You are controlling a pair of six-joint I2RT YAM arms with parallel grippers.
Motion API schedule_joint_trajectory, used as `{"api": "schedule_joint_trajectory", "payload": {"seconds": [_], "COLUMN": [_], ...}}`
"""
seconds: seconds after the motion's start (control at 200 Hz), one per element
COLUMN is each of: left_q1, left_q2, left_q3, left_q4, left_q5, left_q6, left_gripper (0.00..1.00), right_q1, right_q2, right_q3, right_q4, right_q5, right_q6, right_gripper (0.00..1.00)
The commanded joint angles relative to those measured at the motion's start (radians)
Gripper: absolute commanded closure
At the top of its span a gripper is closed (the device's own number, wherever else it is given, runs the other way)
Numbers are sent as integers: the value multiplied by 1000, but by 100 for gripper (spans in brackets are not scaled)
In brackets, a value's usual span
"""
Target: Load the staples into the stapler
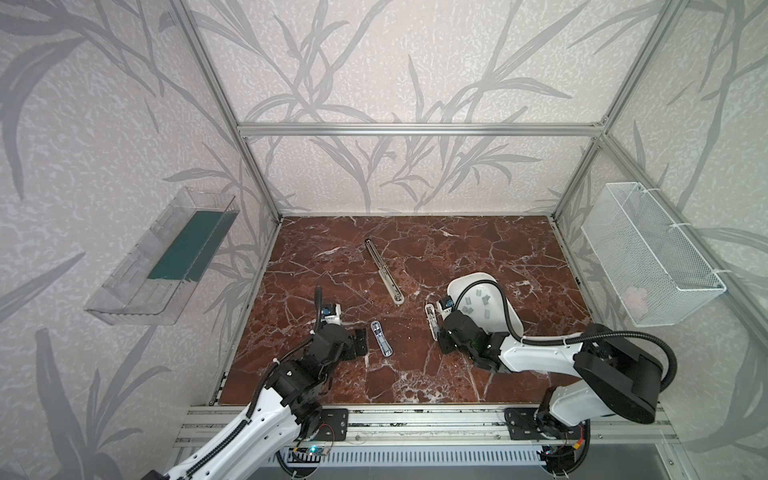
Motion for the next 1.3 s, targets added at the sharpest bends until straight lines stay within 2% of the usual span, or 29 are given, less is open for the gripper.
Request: {"api": "schedule_joint_trajectory", "payload": {"seconds": [0.0,0.315,0.44,0.905,1.115,1.299], "left_q1": [5,5,4,5,5,6], "left_q2": [-11,-15,-15,-17,-19,-22], "left_q3": [-5,-6,-8,-7,-8,-8], "left_q4": [4,5,5,5,4,4], "left_q5": [-5,0,5,10,12,13], "left_q6": [-2,-2,-2,-2,-1,-1], "left_gripper": [3,3,3,3,3,3], "right_q1": [6,29,30,30,30,30], "right_q2": [-35,-35,-8,114,97,24], "right_q3": [30,68,82,130,138,142], "right_q4": [-49,-133,-148,-159,-170,-205], "right_q5": [-8,5,10,15,19,31], "right_q6": [3,88,100,128,126,107], "right_gripper": [89,87,84,86,86,84]}}
